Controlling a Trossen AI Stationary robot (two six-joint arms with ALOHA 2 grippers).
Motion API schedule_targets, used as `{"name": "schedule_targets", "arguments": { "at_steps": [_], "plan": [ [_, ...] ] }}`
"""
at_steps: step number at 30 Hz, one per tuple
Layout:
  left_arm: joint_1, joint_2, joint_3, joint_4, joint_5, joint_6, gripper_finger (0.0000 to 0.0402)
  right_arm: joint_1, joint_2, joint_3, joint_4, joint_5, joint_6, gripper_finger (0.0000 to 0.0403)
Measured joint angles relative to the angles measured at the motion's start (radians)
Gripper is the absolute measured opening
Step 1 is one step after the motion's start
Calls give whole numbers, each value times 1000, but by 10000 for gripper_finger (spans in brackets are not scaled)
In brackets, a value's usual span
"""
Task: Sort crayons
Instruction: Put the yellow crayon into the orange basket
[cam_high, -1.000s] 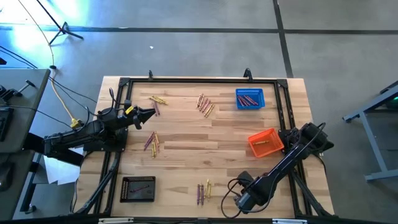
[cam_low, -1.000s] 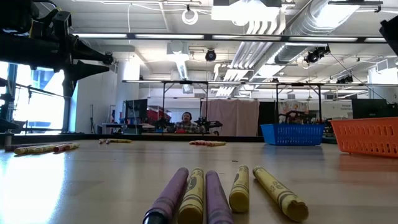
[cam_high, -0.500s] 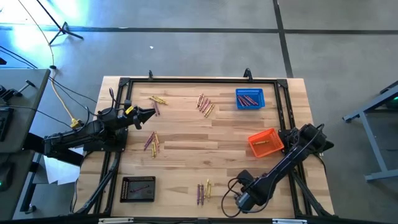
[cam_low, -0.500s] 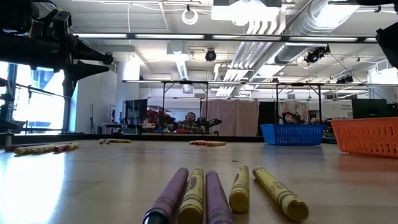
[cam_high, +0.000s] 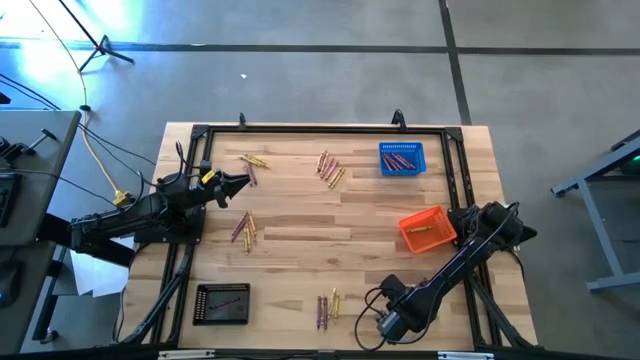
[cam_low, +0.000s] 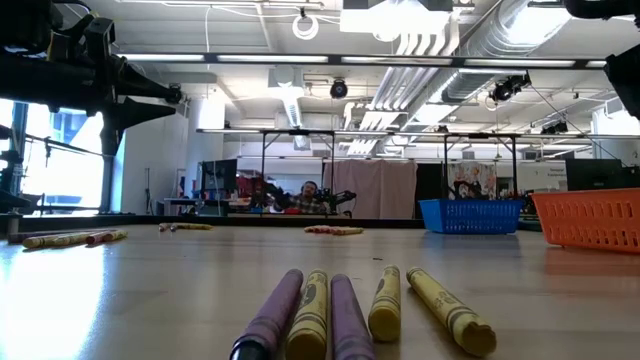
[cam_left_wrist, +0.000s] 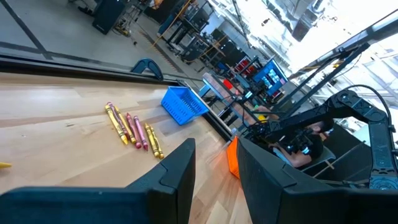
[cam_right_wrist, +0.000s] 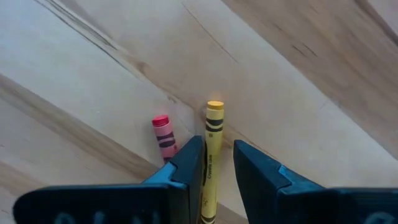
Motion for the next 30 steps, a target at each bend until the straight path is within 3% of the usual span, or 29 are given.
{"name": "schedule_targets", "arguments": {
  "at_steps": [9,18,24,30],
  "plan": [
    [0,0,0,0,0,0,106,-5,2,-1,4,3,-8,11],
    [0,0,0,0,0,0,106,-7,-35,-6,-30,9,3,7],
    [0,0,0,0,0,0,106,-27,-144,31,-225,121,3,9],
    [0,0,0,0,0,0,106,-60,-263,96,-495,318,0,10]
  ]
}}
